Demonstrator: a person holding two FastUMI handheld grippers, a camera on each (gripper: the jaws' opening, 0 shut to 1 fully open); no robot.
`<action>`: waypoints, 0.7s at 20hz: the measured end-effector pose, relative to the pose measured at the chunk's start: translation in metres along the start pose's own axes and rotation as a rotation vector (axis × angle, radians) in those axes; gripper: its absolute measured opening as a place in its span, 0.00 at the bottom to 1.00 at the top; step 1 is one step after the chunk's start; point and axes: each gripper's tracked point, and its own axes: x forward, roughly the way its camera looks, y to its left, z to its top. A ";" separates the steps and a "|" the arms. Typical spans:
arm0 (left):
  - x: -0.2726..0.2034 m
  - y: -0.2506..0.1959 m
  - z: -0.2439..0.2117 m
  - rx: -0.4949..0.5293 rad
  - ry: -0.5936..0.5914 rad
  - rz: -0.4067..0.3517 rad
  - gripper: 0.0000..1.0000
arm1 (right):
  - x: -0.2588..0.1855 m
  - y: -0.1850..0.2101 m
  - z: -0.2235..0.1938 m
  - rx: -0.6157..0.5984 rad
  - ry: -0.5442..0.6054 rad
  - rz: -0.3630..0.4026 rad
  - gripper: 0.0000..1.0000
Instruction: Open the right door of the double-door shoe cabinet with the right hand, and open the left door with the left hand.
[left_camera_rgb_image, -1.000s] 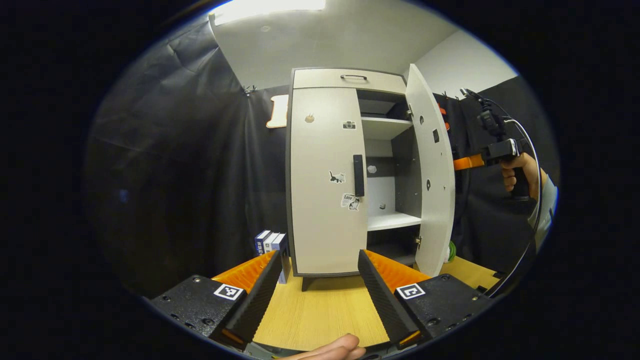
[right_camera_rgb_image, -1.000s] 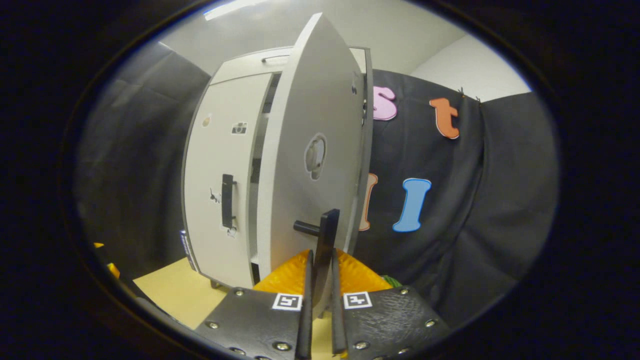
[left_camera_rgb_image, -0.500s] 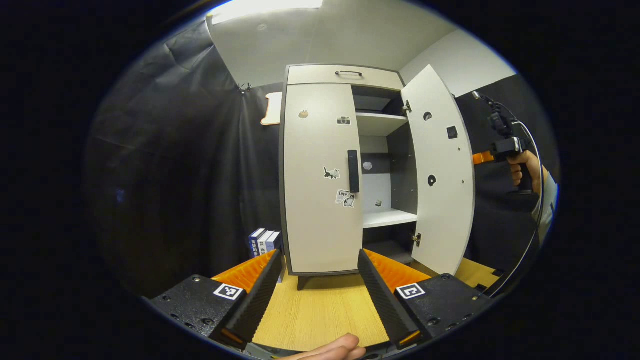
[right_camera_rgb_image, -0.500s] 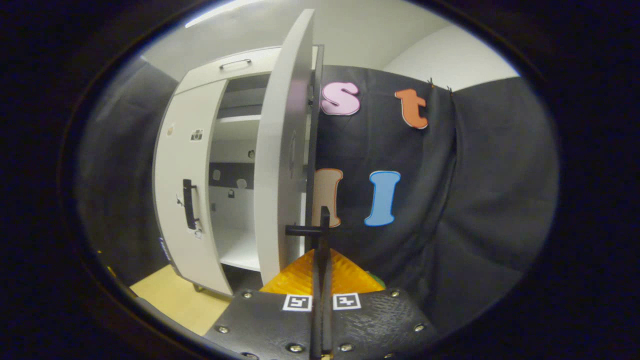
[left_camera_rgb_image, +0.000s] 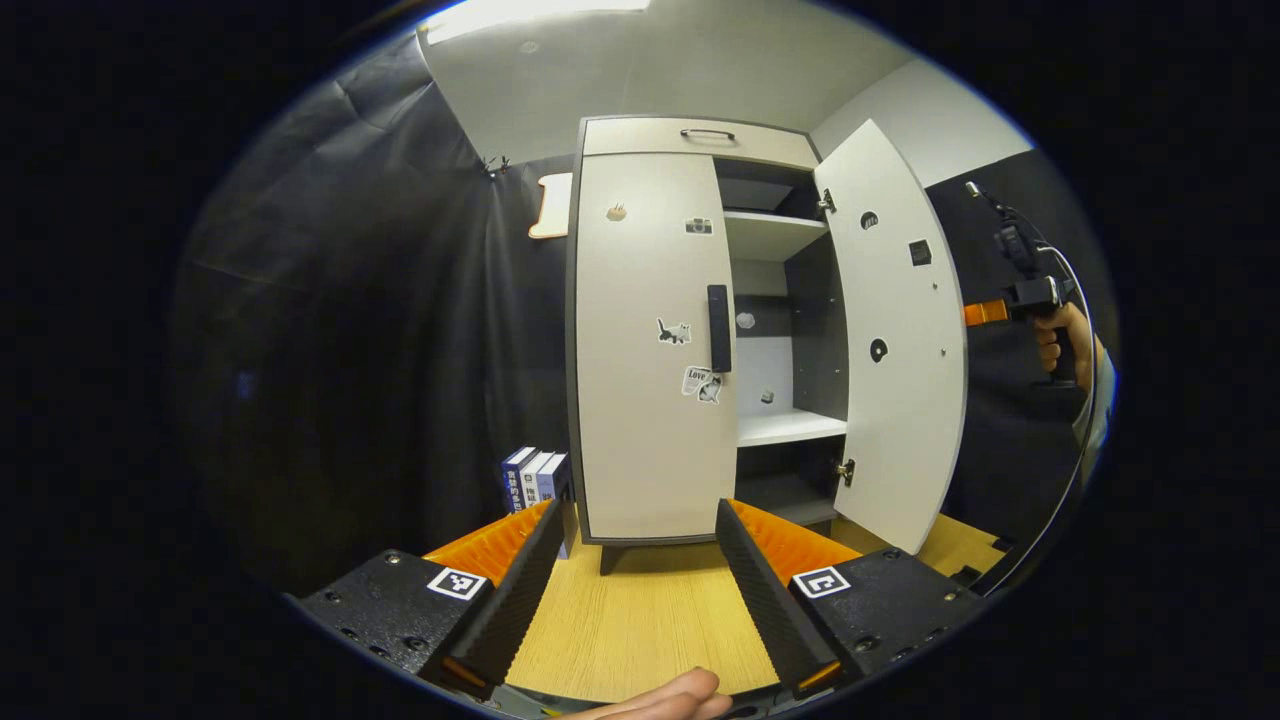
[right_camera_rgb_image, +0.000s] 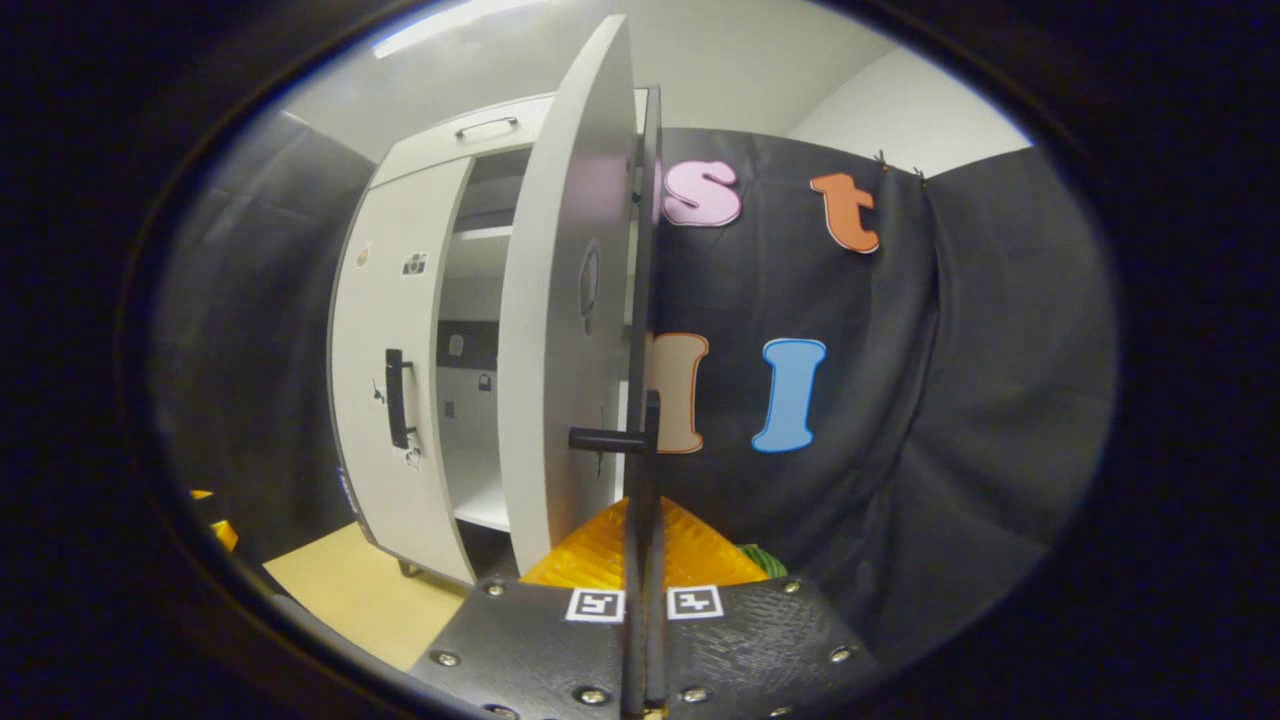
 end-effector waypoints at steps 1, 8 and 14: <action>0.002 0.000 -0.001 -0.002 0.005 0.002 0.96 | -0.001 -0.001 0.000 -0.004 -0.006 -0.002 0.01; 0.034 -0.011 0.005 0.005 0.007 -0.003 0.96 | -0.026 -0.025 -0.011 -0.091 -0.059 -0.163 0.32; 0.079 -0.025 0.030 0.022 -0.022 -0.014 0.96 | -0.091 0.011 -0.041 -0.115 -0.102 -0.148 0.98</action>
